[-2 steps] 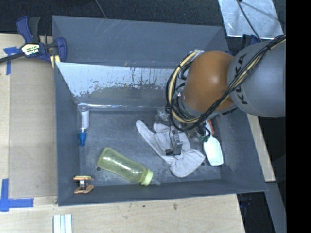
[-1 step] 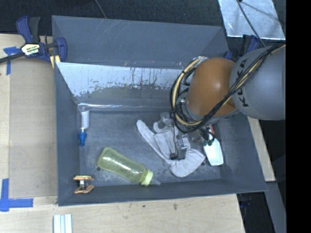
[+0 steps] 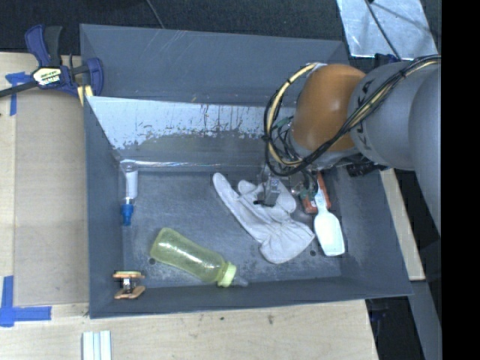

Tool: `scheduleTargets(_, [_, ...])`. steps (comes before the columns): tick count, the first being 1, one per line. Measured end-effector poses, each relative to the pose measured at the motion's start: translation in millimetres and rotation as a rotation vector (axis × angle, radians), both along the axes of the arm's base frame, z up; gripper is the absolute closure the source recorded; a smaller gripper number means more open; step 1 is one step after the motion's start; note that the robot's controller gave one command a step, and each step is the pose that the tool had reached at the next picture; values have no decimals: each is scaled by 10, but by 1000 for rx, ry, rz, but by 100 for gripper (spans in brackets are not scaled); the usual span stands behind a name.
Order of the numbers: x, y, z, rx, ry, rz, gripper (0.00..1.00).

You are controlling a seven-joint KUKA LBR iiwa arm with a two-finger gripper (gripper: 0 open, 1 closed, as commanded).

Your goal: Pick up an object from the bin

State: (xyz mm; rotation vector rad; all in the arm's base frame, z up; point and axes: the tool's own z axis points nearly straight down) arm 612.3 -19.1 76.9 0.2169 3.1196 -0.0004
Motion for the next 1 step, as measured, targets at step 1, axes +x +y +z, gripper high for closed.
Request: scheduleTargets(1, [0, 0, 0, 0, 0, 0, 100])
